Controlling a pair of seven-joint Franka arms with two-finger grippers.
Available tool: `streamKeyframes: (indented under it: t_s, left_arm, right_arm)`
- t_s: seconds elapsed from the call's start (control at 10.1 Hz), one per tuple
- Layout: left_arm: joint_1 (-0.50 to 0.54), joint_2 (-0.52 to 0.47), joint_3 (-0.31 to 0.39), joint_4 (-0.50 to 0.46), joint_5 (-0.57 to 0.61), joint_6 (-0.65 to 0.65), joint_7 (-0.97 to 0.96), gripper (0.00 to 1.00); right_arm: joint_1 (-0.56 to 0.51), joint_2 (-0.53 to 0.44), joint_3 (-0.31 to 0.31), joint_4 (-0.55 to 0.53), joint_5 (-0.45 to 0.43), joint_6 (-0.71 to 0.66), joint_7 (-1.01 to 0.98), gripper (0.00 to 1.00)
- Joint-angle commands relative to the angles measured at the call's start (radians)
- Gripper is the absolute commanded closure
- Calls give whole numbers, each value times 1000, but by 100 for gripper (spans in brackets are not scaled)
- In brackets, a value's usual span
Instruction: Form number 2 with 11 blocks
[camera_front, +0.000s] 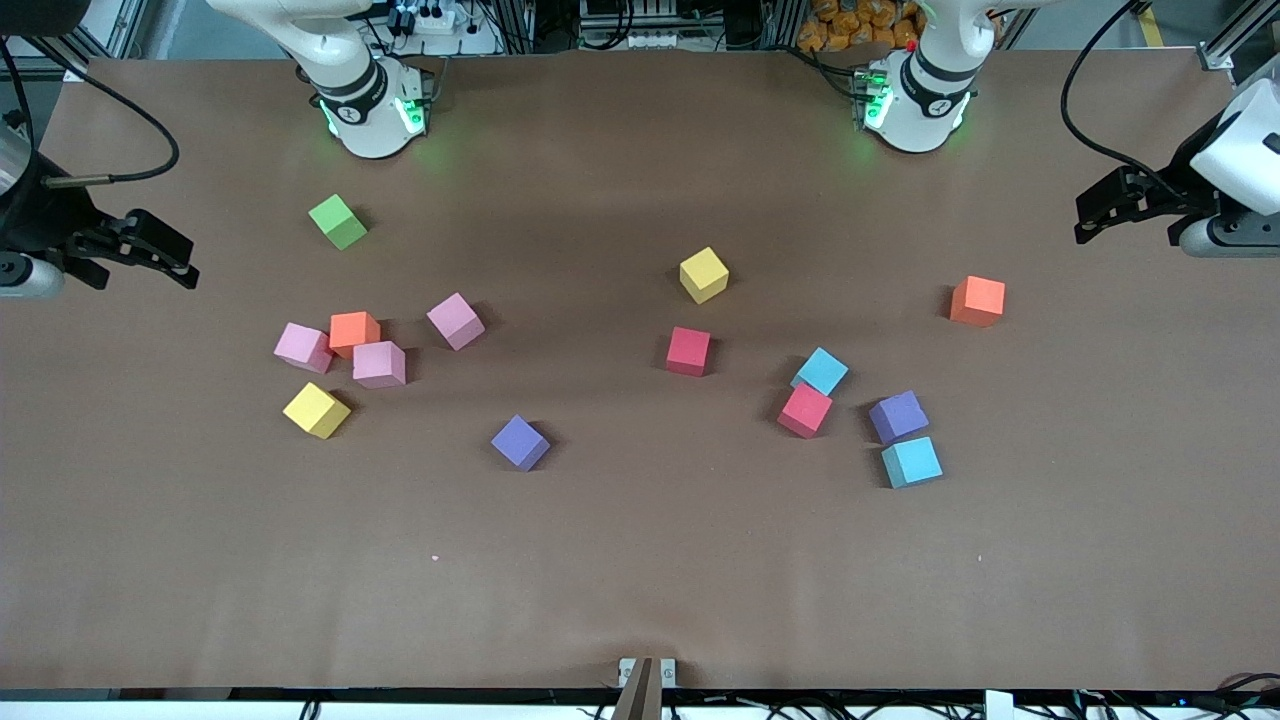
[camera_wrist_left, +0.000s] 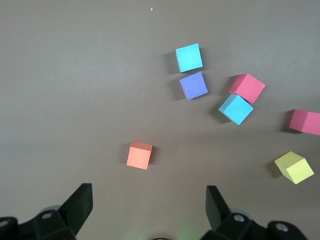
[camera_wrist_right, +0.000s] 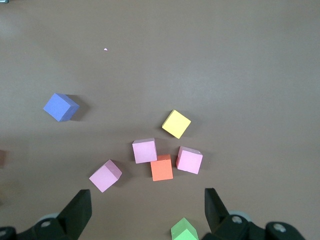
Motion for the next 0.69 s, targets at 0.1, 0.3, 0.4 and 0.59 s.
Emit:
streamKeyframes:
  t_s: [0.1, 0.3, 0.4, 0.59]
  left_arm:
    - [-13, -8, 5, -6, -16, 8, 24, 0]
    - [-20, 6, -8, -7, -25, 8, 21, 0]
    - [-40, 18, -27, -27, -47, 10, 22, 0]
    - [-91, 91, -115, -36, -48, 51, -14, 0]
  right_arm:
    - [2, 10, 0, 18, 11, -5, 2, 0]
    - [2, 16, 0, 18, 11, -5, 2, 0]
    - [2, 18, 0, 18, 9, -5, 2, 0]
    - [2, 28, 0, 18, 11, -5, 2, 0]
